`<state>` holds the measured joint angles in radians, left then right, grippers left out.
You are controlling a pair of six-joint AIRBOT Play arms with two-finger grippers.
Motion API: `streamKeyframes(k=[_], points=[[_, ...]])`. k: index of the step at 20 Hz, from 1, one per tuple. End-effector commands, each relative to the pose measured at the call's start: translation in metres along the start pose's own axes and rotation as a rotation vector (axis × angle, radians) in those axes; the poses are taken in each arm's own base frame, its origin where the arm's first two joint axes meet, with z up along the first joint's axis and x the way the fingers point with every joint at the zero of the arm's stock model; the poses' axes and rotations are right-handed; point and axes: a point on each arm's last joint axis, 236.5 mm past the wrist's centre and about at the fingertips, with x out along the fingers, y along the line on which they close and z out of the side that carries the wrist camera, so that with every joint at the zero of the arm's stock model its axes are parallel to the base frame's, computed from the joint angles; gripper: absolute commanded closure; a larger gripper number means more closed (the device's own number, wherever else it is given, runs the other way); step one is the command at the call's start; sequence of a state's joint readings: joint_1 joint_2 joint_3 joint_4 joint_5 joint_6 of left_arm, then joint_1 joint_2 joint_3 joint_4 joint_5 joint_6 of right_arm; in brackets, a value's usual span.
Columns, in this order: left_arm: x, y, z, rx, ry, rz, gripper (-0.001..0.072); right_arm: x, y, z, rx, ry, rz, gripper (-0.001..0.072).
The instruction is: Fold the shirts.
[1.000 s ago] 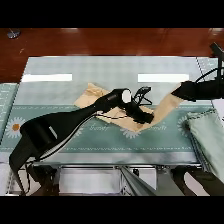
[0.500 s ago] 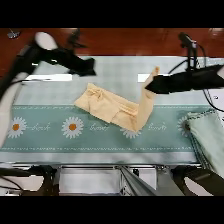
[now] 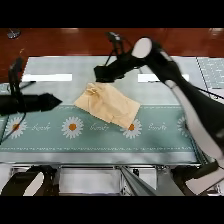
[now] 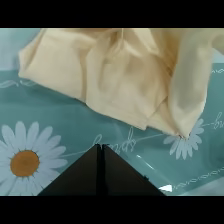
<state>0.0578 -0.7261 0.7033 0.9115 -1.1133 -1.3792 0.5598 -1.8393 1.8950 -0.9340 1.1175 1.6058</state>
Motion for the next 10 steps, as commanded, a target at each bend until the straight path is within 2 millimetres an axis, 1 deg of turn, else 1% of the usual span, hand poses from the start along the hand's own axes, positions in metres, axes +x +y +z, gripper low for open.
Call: streamKeyframes(k=[1, 2, 3, 4, 5, 6, 7, 8, 10], points=[[0.021, 0.011, -0.055, -0.105, 0.017, -0.05, 0.068, 0.084, 0.004, -0.006, 0.082, 0.066, 0.095, 0.0686], [0.026, 0.016, -0.057, -0.118, 0.013, -0.041, 0.068, 0.097, 0.004, -0.016, 0.12, 0.102, 0.123, 0.06], [0.029, 0.021, -0.052, -0.127, -0.008, -0.029, 0.068, 0.103, 0.011, -0.03, 0.16, 0.162, 0.177, 0.0387], [0.03, 0.026, -0.044, -0.134, -0.038, -0.017, 0.0679, 0.1, 0.02, -0.046, 0.148, 0.23, 0.225, 0.0206], [0.031, 0.031, -0.034, -0.141, -0.08, -0.001, 0.068, 0.087, 0.02, -0.056, 0.095, 0.288, 0.249, 0.0077], [0.032, 0.036, -0.025, -0.147, -0.113, 0.012, 0.068, 0.067, 0.015, -0.061, 0.075, 0.337, 0.251, 0.0077], [0.033, 0.04, -0.019, -0.153, -0.135, 0.022, 0.068, 0.037, 0.004, -0.061, 0.067, 0.373, 0.239, 0.0077], [0.034, 0.042, -0.018, -0.156, -0.139, 0.027, 0.068, 0.003, -0.006, -0.058, 0.058, 0.386, 0.215, 0.0077], [0.036, 0.043, -0.02, -0.16, -0.128, 0.027, 0.068, -0.079, -0.033, -0.039, 0.037, 0.323, 0.085, 0.0077]])
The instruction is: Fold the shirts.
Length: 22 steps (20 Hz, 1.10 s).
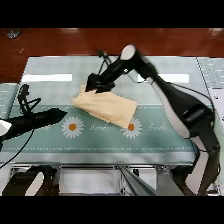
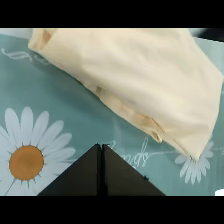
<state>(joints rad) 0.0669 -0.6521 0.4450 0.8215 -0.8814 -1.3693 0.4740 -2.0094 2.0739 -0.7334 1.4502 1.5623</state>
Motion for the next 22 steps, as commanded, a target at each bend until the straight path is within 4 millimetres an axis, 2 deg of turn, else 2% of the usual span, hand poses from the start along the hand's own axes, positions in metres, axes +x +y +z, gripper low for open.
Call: streamKeyframes(k=[1, 3, 4, 5, 6, 7, 8, 9, 10, 11, 13, 15, 17, 19, 22], points=[[0.004, 0.006, 0.006, -0.014, -0.029, 0.014, 0.068, -0.126, -0.02, -0.03, -0.026, -0.023, -0.199, 0.0077], [0.004, 0.006, 0.005, -0.014, -0.025, 0.013, 0.068, -0.216, -0.039, -0.044, -0.014, -0.198, -0.446, 0.0077], [0.004, 0.006, 0.005, -0.014, -0.026, 0.013, 0.068, -0.251, -0.049, -0.058, 0.006, -0.271, -0.55, 0.0077], [0.004, 0.006, 0.005, -0.012, -0.026, 0.013, 0.0679, -0.279, -0.059, -0.077, 0.035, -0.343, -0.636, 0.0077], [0.004, 0.006, 0.005, 0.008, -0.025, 0.013, 0.0679, -0.294, -0.071, -0.096, 0.08, -0.418, -0.687, 0.0077], [0.004, 0.006, 0.005, 0.023, -0.025, 0.014, 0.0679, -0.298, -0.085, -0.115, 0.133, -0.488, -0.712, 0.0077], [0.004, 0.006, 0.005, 0.028, -0.025, 0.014, 0.0679, -0.29, -0.103, -0.135, 0.196, -0.549, -0.719, 0.0077], [0.004, 0.006, 0.004, 0.033, -0.021, 0.013, 0.068, -0.27, -0.126, -0.158, 0.302, -0.611, -0.703, 0.0077], [0.004, 0.006, 0.002, 0.035, -0.015, 0.011, 0.068, -0.24, -0.151, -0.18, 0.428, -0.654, -0.663, 0.0077], [0.004, 0.005, 0.001, 0.035, -0.01, 0.01, 0.068, -0.201, -0.167, -0.197, 0.563, -0.668, -0.566, 0.0077], [0.004, 0.005, 0.001, 0.034, -0.007, 0.01, 0.0679, -0.121, -0.173, -0.204, 0.73, -0.671, -0.301, 0.0078], [0.006, 0.007, -0.001, 0.027, 0.005, 0.012, 0.068, -0.069, -0.172, -0.212, 0.742, -0.554, -0.225, 0.0078], [0.009, 0.009, -0.006, 0.019, 0.033, 0.013, 0.068, -0.037, -0.173, -0.215, 0.735, -0.419, -0.209, 0.0078], [0.012, 0.011, -0.011, 0.013, 0.055, 0.014, 0.068, -0.016, -0.173, -0.206, 0.722, -0.319, -0.194, 0.0078], [0.014, 0.013, -0.012, 0.009, 0.067, 0.017, 0.0679, -0.006, -0.175, -0.177, 0.7, -0.256, -0.171, 0.0078]])
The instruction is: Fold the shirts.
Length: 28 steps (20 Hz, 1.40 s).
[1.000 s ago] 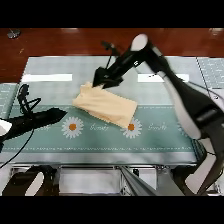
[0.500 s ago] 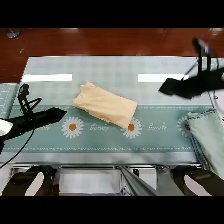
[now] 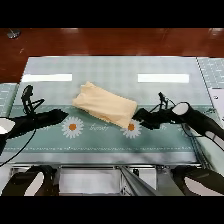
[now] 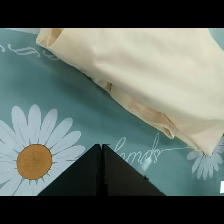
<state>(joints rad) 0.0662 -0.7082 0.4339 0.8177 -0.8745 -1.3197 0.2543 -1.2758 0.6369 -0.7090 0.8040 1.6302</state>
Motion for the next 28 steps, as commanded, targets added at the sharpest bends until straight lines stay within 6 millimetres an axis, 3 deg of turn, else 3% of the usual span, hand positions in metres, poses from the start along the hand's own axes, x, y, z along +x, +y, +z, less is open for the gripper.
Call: streamKeyframes(k=[1, 4, 5, 6, 7, 8, 10, 12, 15, 17, 20, 24, 28], points=[[0.003, 0.002, -0.004, -0.004, 0.02, 0.002, 0.068, 0.026, 0.016, 0.013, -0.021, 0.073, 0.013, 0.0078], [0.003, 0.002, -0.004, -0.004, 0.02, 0.002, 0.068, 0.032, 0.04, 0.036, -0.046, 0.071, 0.041, 0.009], [0.003, 0.002, -0.003, -0.005, 0.019, 0.002, 0.068, 0.036, 0.047, 0.037, -0.06, 0.093, 0.046, 0.0153], [0.003, 0.002, -0.003, -0.005, 0.019, 0.002, 0.068, 0.038, 0.055, 0.035, -0.093, 0.116, 0.053, 0.0328], [0.003, 0.002, -0.003, -0.005, 0.017, 0.003, 0.068, 0.038, 0.066, 0.033, -0.182, 0.136, 0.068, 0.0643], [0.003, 0.002, -0.003, -0.005, 0.016, 0.003, 0.068, 0.032, 0.079, 0.035, -0.26, 0.138, 0.085, 0.0687], [0.003, 0.002, -0.003, -0.005, 0.017, 0.003, 0.0679, 0.01, 0.107, 0.047, -0.36, 0.13, 0.094, 0.0687], [0.003, 0.002, -0.003, -0.005, 0.016, 0.003, 0.068, -0.027, 0.131, 0.069, -0.453, 0.08, 0.048, 0.0687], [0.003, 0.002, -0.003, -0.005, 0.017, 0.002, 0.0679, -0.101, 0.158, 0.109, -0.556, -0.041, -0.07, 0.0687], [0.003, 0.002, -0.003, -0.005, 0.017, 0.002, 0.0679, -0.16, 0.169, 0.133, -0.569, -0.145, -0.123, 0.0687], [0.003, 0.002, -0.005, -0.005, 0.026, 0.0, 0.068, -0.235, 0.154, 0.138, -0.515, -0.186, -0.195, 0.0687], [0.003, 0.001, -0.006, -0.005, 0.031, -0.001, 0.0679, -0.325, 0.091, 0.128, -0.336, -0.248, -0.295, 0.0687], [0.003, 0.001, -0.005, -0.005, 0.028, 0.0, 0.0679, -0.411, 0.039, 0.112, -0.126, -0.464, -0.331, 0.0687]])
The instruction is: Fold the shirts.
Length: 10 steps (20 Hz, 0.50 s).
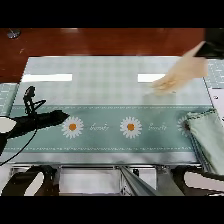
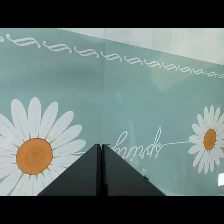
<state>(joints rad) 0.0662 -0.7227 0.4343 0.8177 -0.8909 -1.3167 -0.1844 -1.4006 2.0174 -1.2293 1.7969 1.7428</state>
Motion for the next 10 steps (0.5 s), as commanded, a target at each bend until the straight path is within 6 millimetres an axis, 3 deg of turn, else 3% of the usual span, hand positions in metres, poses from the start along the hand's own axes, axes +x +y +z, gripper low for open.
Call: streamKeyframes(k=[1, 3, 5, 7, 10], points=[[0.0, 0.0, 0.0, 0.0, -0.001, 0.001, 0.0679, -0.064, -0.065, -0.022, 0.196, -0.107, -0.125, 0.0687], [0.0, 0.001, 0.004, -0.001, -0.015, 0.004, 0.0679, -0.091, -0.096, -0.041, 0.287, -0.164, -0.205, 0.0687], [0.0, 0.002, 0.007, 0.0, -0.031, 0.009, 0.0679, -0.11, -0.133, -0.072, 0.39, -0.192, -0.324, 0.0687], [0.0, 0.003, 0.01, 0.0, -0.041, 0.011, 0.0679, -0.118, -0.167, -0.116, 0.479, -0.168, -0.447, 0.0687], [0.0, 0.005, 0.017, 0.0, -0.072, 0.019, 0.0679, -0.123, -0.218, -0.208, 0.668, -0.066, -0.687, 0.0686]])
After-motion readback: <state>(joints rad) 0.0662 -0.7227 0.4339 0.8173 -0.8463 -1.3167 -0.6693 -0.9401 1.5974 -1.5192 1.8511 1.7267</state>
